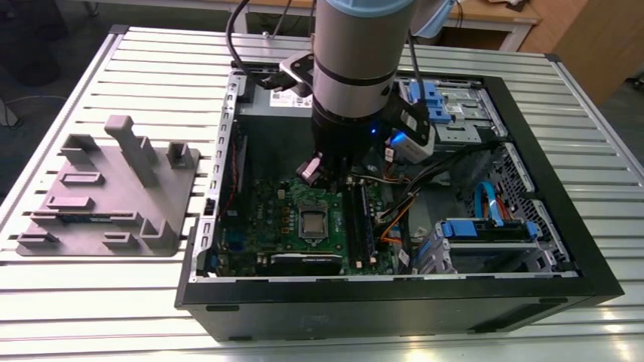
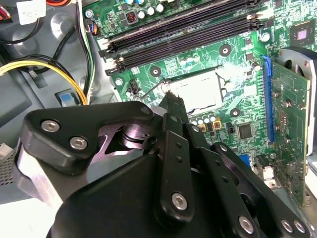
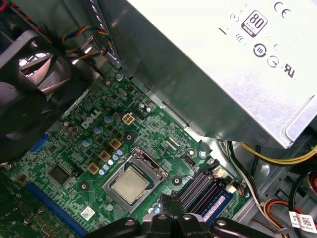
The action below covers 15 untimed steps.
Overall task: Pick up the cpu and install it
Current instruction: 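Close the cpu cover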
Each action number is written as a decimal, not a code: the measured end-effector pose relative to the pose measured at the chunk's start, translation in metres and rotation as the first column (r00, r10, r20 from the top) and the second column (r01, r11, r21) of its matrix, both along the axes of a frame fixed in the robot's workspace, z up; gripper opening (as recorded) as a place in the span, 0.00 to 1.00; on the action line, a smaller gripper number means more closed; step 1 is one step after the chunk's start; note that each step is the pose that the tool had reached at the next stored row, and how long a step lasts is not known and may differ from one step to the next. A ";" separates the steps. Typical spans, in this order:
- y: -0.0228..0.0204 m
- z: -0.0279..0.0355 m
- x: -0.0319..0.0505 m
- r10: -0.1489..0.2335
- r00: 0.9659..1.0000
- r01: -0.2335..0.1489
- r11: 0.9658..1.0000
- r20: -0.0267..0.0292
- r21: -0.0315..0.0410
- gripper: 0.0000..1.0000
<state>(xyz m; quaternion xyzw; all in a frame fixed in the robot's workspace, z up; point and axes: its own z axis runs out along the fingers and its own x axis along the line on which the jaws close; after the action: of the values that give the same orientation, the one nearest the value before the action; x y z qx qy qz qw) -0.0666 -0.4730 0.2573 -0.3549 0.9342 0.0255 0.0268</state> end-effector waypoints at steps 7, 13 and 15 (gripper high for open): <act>0.0000 0.0009 0.0000 0.000 1.000 0.000 1.000 0.000 0.000 0.10; 0.0000 0.0020 0.0000 0.000 1.000 0.000 1.000 0.000 0.000 0.10; 0.0003 0.0022 0.0001 0.000 1.000 0.000 1.000 0.000 0.000 0.10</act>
<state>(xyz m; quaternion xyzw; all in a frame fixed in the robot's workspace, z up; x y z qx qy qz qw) -0.0665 -0.4727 0.2595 -0.3549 0.9342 0.0254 0.0267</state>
